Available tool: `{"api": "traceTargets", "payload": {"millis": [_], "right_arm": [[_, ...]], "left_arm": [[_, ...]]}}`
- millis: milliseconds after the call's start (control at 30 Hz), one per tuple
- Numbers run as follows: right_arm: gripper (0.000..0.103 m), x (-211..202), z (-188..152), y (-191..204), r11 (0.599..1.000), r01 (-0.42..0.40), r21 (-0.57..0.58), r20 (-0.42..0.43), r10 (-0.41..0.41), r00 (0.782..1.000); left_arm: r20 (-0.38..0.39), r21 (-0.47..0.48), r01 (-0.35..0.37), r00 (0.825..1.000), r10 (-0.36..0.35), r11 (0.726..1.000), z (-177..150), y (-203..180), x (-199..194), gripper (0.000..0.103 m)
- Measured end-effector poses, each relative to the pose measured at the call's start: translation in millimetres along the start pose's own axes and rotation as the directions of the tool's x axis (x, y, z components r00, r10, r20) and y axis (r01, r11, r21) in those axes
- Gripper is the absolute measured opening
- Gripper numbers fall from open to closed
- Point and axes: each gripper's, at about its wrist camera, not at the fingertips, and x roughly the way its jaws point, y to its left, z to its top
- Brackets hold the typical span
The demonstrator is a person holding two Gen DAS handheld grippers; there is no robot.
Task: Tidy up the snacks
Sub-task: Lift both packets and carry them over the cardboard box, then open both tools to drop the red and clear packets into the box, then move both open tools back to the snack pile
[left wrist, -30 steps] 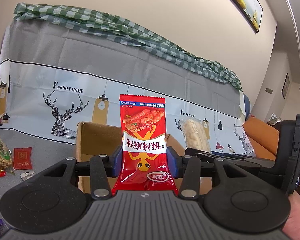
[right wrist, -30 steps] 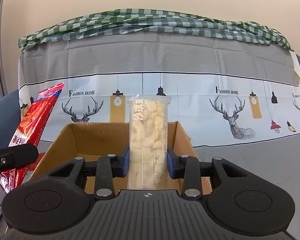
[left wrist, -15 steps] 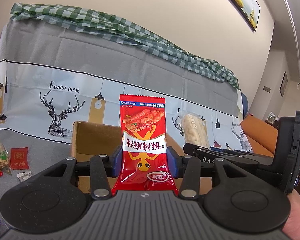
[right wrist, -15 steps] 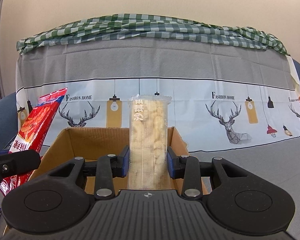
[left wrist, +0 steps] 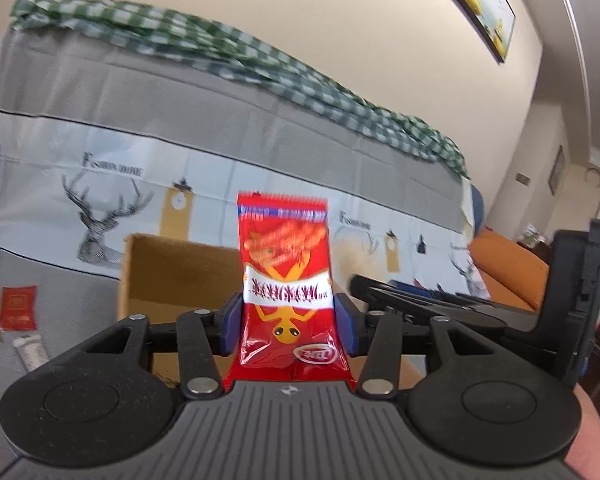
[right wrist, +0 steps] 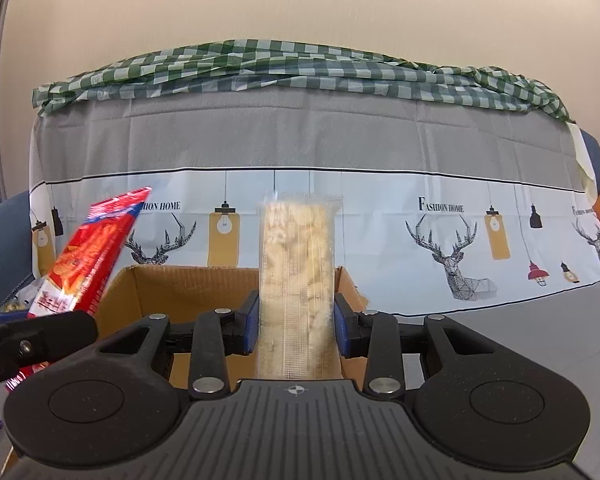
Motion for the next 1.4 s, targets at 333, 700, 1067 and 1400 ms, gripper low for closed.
{"api": "traceTargets", "payload": {"millis": [333, 700, 1067, 1400], "right_arm": [[0.063, 0.0, 1.4, 0.4, 0.999, 0.032, 0.003, 0.014, -0.032, 0.999], [0.063, 1.2, 2.2, 14.1, 1.0, 0.027, 0.004, 0.016, -0.027, 1.0], [0.043, -12.3, 0.9, 58.9, 0.998, -0.068, 0.003, 0.033, 0.068, 0.997], [0.043, -26.8, -2.7, 112.8, 0.982, -0.19, 0.021, -0.01, 0.19, 0.982]], "left_arm": [[0.003, 0.02, -0.019, 1.0, 0.019, 1.0, -0.5, 1.7, -3.4, 0.062], [-0.015, 0.005, -0.085, 0.996, 0.085, 0.996, 3.9, 32.6, -26.8, 0.036], [-0.168, -0.011, -0.204, 0.965, 0.199, 0.979, 5.8, 97.8, -59.0, 0.036], [-0.527, 0.009, -0.494, 0.736, 0.424, 0.869, -36.5, 179.9, -57.5, 0.066]]}}
